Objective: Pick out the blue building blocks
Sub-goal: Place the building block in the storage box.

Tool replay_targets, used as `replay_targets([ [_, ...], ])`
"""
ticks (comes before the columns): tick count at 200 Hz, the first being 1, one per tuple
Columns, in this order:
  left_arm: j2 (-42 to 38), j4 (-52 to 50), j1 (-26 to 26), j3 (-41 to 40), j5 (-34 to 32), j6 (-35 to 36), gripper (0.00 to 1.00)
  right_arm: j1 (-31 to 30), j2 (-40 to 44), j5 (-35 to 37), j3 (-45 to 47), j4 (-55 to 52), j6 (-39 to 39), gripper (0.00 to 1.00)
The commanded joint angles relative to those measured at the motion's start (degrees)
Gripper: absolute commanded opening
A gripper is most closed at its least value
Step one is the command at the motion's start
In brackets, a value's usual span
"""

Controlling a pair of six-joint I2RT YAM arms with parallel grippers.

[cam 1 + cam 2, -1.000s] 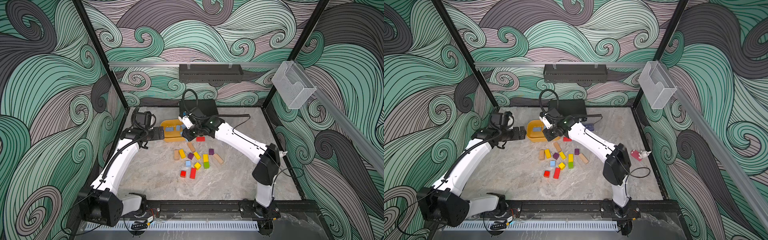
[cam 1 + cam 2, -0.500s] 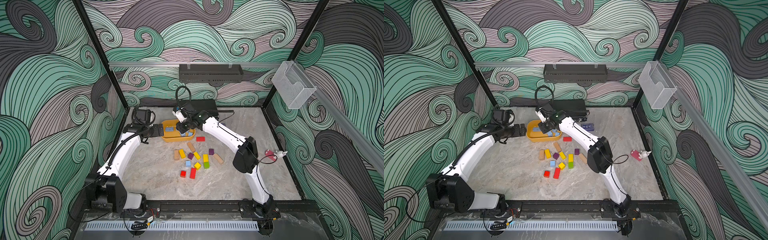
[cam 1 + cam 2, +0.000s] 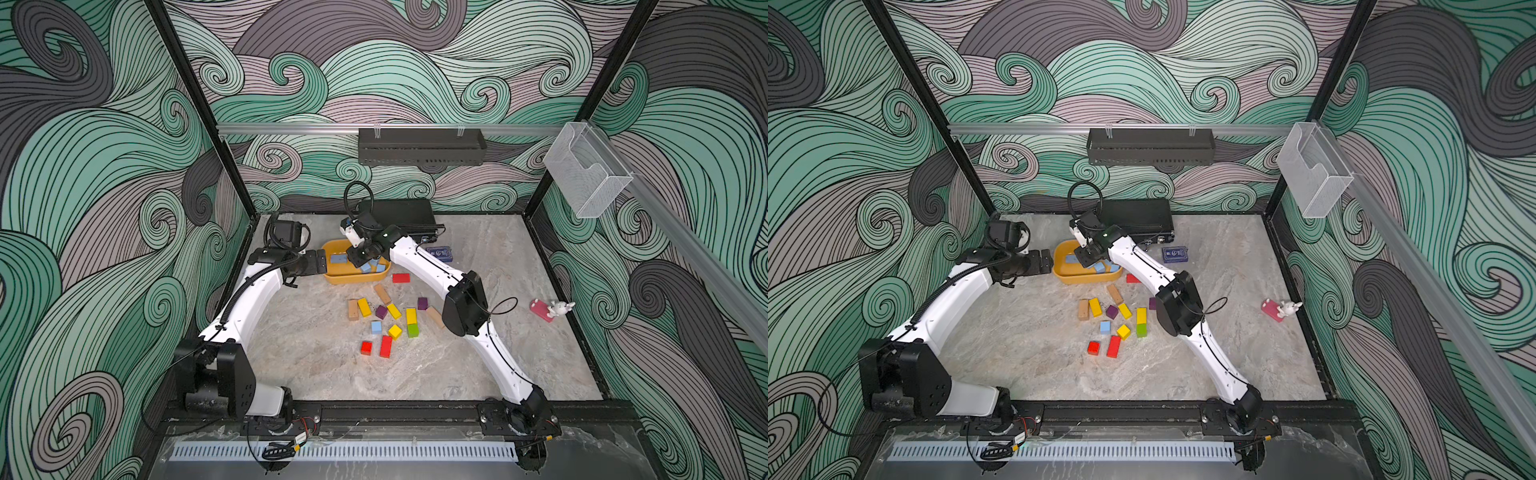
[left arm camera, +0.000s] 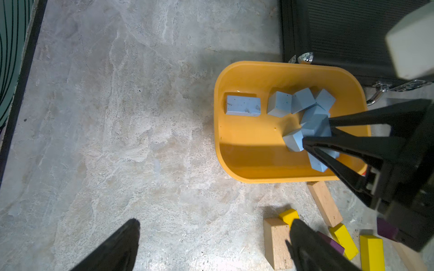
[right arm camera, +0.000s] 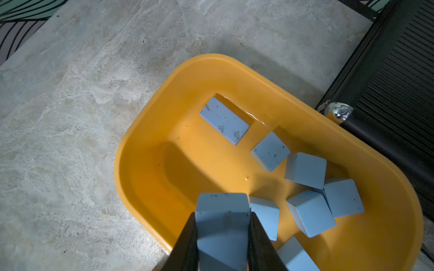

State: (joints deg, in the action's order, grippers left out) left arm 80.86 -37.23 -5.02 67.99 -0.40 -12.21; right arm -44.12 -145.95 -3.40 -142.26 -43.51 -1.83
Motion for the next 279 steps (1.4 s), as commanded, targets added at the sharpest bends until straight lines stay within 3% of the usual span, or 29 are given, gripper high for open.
replay_targets([
  [1,0.3,0.5,0.4,-0.2,-0.8,0.9,0.99,0.2,-2.1,0.6,-3.6,0.4,0.8,0.00],
  [132,0.3,0.3,0.6,-0.5,-1.3,0.8,0.99,0.2,-8.9,-3.0,-3.8,6.7,-1.9,0.00],
  [157,0.3,-0.1,0.6,-0.4,-1.2,0.7,0.99,0.2,-9.5,-3.4,-3.6,6.6,-2.4,0.04],
  [248,2.2,-4.0,0.6,1.6,-0.7,0.8,0.99,0.2,-9.7,-3.8,-2.3,6.7,-2.6,0.38],
  [279,2.5,-4.8,0.6,2.0,-0.6,0.5,0.99,0.2,-9.1,-4.6,-2.1,6.7,-2.7,0.44],
])
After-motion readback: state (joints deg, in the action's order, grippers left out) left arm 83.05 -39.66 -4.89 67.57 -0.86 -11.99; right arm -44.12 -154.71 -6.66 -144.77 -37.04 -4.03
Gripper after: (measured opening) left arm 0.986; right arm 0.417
